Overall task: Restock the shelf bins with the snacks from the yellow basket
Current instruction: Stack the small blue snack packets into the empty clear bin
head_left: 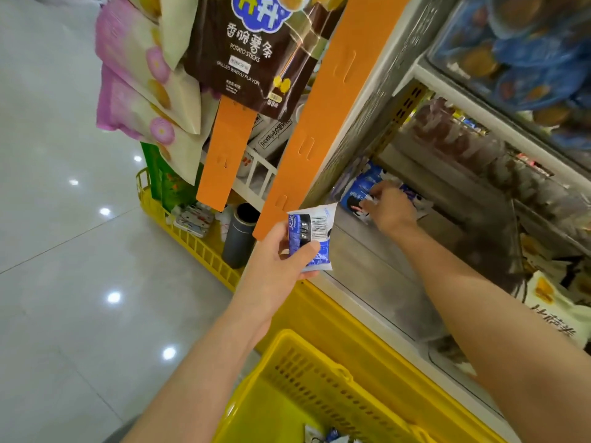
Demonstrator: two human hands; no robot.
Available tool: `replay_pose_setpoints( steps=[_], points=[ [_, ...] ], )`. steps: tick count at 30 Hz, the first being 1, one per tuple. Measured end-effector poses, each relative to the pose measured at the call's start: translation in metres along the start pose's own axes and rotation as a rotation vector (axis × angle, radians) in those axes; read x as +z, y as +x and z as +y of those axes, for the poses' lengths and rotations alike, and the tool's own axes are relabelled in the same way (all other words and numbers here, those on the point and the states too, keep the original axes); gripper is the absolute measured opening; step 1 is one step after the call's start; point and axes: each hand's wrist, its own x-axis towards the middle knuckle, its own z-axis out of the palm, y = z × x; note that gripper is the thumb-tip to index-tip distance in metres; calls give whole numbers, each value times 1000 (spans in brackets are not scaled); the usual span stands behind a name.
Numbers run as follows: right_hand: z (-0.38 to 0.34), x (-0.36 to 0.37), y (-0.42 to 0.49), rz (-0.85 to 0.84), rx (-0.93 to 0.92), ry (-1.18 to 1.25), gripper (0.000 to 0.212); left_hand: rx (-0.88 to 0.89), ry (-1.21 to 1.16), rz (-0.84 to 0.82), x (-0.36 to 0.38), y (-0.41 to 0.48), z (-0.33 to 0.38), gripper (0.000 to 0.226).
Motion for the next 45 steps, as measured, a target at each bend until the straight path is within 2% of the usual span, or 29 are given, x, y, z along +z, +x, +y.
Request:
replay_pose_setpoints(
  steps=[4, 6, 8, 12, 15, 18, 20, 23, 25, 28, 30, 33, 35, 39, 42, 45],
  points=[
    [-1, -3, -6, -9, -56, -50, 47, -10, 18, 18, 5, 1, -1, 39],
    [-6, -9, -16, 14, -54, 39, 52, -32, 11, 3, 7, 0, -2, 37],
    [-14, -20, -33, 81, -80, 189, 48, -52, 19, -15, 9, -3, -2, 38],
    [-26, -45, -90, 231, -249, 388, 26, -99, 6, -35, 15, -12, -2, 31],
    [-27, -56, -137, 187, -353, 402, 22, -70, 50, -100, 21, -20, -1, 26],
    [-23, -68, -168, 19, -392, 374, 25, 0, 192, -183, 26, -28, -1, 29],
    [-16, -76, -183, -66, -399, 404, 16, 21, 260, -207, 28, -34, -3, 30],
    [-6, -87, -202, -6, -404, 453, 10, -53, 276, -136, 32, -41, -7, 24],
    [2, -91, -212, 68, -471, 418, 10, -167, 277, -118, 36, -47, -8, 26],
    [14, -90, -228, 91, -684, 185, 10, -320, -3, -239, 44, -54, -5, 38],
    [20, -86, -239, 62, -772, 104, 9, -307, -115, -289, 47, -57, -3, 34],
    [28, -81, -247, 3, -825, 68, 11, -255, -92, -228, 49, -61, -6, 30],
    [29, -80, -249, -27, -743, 163, 20, -223, -52, -183, 50, -62, -7, 29],
    [23, -79, -247, 21, -378, 428, 39, -104, 23, -198, 48, -64, -5, 26],
    [17, -81, -237, -120, -187, 589, 33, -2, 178, -235, 50, -69, -5, 33],
    [12, -81, -229, -243, -159, 742, 27, 108, 233, -136, 56, -70, -12, 33]
  ],
)
